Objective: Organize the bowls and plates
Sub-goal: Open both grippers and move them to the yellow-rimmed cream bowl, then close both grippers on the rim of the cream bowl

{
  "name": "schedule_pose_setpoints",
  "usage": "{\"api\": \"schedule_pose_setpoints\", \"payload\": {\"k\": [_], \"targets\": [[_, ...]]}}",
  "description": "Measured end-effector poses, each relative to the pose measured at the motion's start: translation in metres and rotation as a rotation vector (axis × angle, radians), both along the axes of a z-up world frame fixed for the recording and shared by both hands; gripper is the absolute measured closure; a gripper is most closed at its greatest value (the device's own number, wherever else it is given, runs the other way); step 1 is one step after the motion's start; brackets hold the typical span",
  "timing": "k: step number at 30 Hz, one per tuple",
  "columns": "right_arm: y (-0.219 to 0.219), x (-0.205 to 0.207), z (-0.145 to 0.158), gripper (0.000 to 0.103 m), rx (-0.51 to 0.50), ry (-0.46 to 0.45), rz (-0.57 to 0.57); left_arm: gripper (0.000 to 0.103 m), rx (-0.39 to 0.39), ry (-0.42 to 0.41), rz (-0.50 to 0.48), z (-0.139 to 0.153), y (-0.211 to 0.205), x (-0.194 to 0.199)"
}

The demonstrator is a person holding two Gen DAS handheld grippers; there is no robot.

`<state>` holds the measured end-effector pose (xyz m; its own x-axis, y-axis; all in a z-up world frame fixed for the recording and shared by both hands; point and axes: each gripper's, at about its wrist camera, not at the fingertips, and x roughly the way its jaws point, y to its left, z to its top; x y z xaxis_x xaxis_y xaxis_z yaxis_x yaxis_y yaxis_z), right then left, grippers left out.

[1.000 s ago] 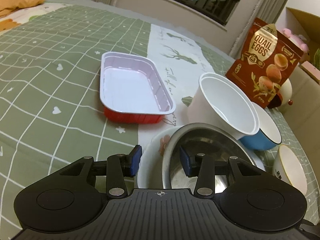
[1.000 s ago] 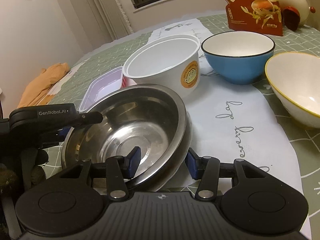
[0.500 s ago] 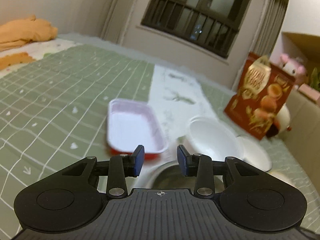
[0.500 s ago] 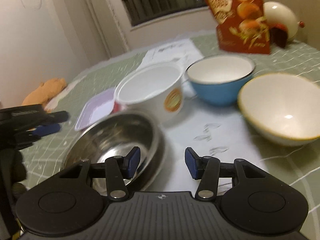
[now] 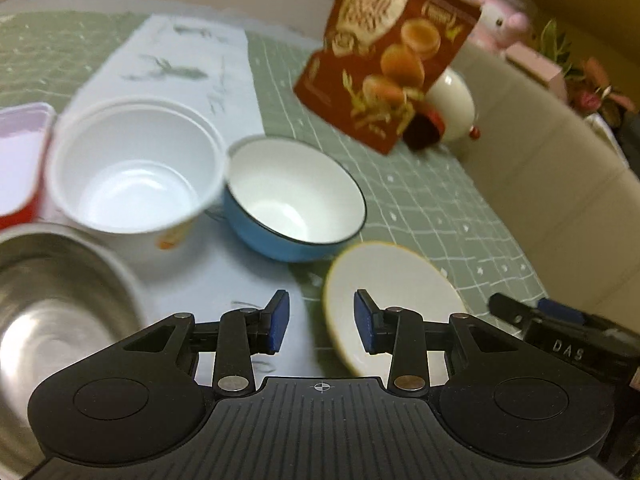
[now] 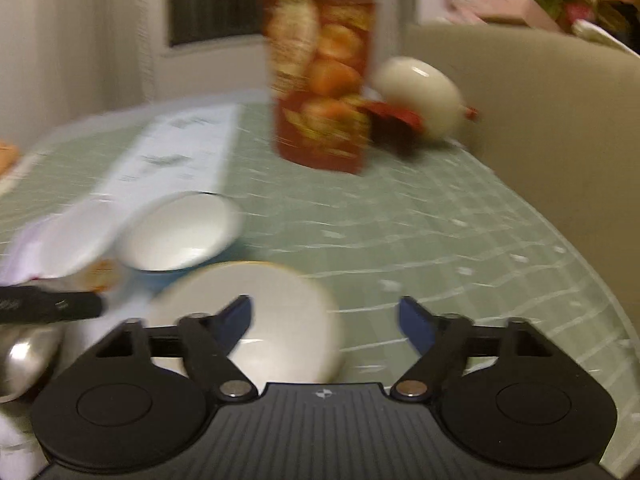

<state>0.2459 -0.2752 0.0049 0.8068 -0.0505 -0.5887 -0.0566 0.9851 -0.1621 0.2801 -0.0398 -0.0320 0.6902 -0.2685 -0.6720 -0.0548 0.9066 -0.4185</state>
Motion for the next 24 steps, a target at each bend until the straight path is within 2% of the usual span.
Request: {"api": "schedule_pose_setpoints", "payload": {"k": [2, 4, 8, 10, 12, 13, 15, 20, 24], "targets": [[-0.013, 0.013, -0.004, 0.018, -0.039, 0.007, -0.034, 0.064, 0.027, 0.030, -0.014, -0.008, -0.011, 0.011], [-0.025, 0.020, -0.012, 0.018, -0.024, 0.004, -0.038, 0.064, 0.039, 0.058, -0.019, -0.017, -0.018, 0.020], [-0.044, 0.037, -0.030, 0.019, 0.171, 0.086, 0.052, 0.066, 0.036, 0.085, -0.023, -0.032, -0.030, 0.029], [-0.048, 0.045, -0.040, 0.026, 0.228, 0.096, 0.029, 0.072, 0.031, 0.089, -0.037, -0.039, -0.036, 0.033], [-0.047, 0.054, -0.052, 0.045, 0.240, 0.116, 0.011, 0.078, 0.041, 0.102, -0.050, -0.044, -0.042, 0.036], [-0.049, 0.058, -0.057, 0.047, 0.251, 0.135, 0.005, 0.078, 0.039, 0.104, -0.055, -0.046, -0.044, 0.036], [-0.048, 0.063, -0.065, 0.061, 0.305, 0.177, 0.005, 0.078, 0.031, 0.110, -0.052, -0.046, -0.045, 0.034], [-0.037, 0.057, -0.074, 0.066, 0.393, 0.252, 0.049, 0.081, -0.009, 0.132, -0.060, -0.042, -0.037, 0.027], [-0.023, 0.048, -0.071, 0.065, 0.375, 0.231, 0.045, 0.081, -0.007, 0.135, -0.076, -0.042, -0.029, 0.009]]}}
